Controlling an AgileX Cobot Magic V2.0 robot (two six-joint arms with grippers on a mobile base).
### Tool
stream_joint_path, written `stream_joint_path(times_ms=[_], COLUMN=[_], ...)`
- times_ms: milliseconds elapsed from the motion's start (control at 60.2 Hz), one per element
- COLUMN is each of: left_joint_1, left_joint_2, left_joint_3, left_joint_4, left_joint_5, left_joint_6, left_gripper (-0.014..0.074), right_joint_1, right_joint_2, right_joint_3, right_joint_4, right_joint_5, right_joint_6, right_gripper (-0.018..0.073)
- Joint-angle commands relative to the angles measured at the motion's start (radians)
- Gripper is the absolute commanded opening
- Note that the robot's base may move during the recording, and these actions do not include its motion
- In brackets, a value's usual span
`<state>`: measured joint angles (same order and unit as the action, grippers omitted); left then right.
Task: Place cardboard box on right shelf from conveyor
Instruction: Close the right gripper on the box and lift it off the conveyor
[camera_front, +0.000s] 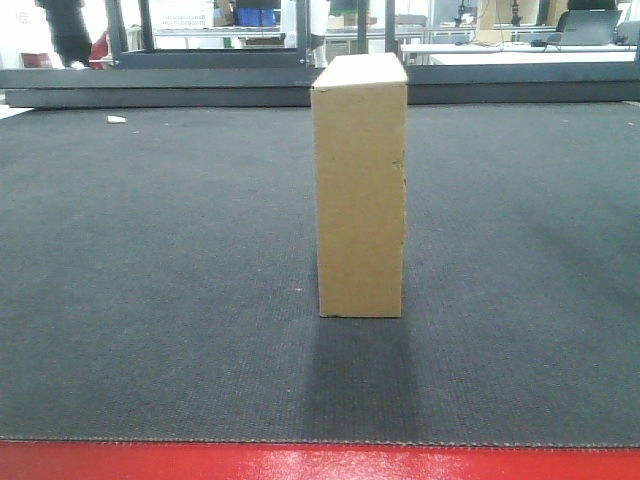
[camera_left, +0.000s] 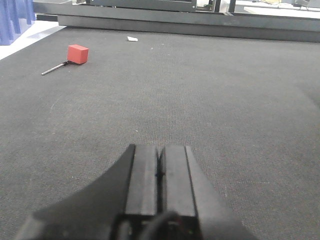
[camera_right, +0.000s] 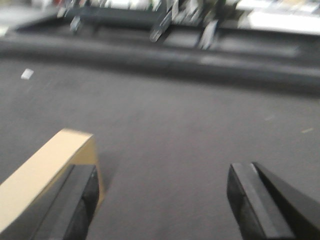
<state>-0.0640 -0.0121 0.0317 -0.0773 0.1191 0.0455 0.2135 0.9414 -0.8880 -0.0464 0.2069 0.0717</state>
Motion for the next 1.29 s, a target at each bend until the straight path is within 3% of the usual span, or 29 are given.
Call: stream_joint_path(times_ms=[0,149,315,515,647,1046,1278], left_joint_1=[0.002,0.002,0.002,0.002,0.002,0.002,0.002], left_joint_2=[-0.015,-0.015,-0.015,-0.015,-0.015,-0.015,-0.015], left_joint_3=[0.008,0.008,0.008,0.008,0.008,0.008,0.008], left_joint_4=[-0.006,-0.006,-0.006,-0.006,-0.006,-0.006,-0.006], left_joint_5=[-0.086,-0.086,-0.086,-0.086,-0.086,-0.086,-0.086], left_joint_6=[0.0,0.0,0.0,0.0,0.0,0.0,0.0], left_gripper=[-0.0116,-0.0116,-0.0116,-0.0116,-0.0116,-0.0116,-0.0116], right_joint_1=[0.085,0.213,0.312,0.401,0.435,0.458,0.458], right_joint_2=[0.088,0.266,0.454,0.654,0.766,0.903,0.943], right_joint_3=[-0.145,-0.39,-0.646,-0.895,-1.02,-1.084,-1.083], right_joint_4=[-0.013,-0.013,-0.037,-0.185,-0.271,-0.328,-0.327], right_joint_5=[0.042,0.271,0.508,0.771,0.909,0.972,0.969], right_joint_6=[0.003,0.066,0.26,0.531,0.637,0.775,0.783], right_gripper=[0.0628,0.0628,0.0628,0.0628,0.0628,0.0628,0.0628])
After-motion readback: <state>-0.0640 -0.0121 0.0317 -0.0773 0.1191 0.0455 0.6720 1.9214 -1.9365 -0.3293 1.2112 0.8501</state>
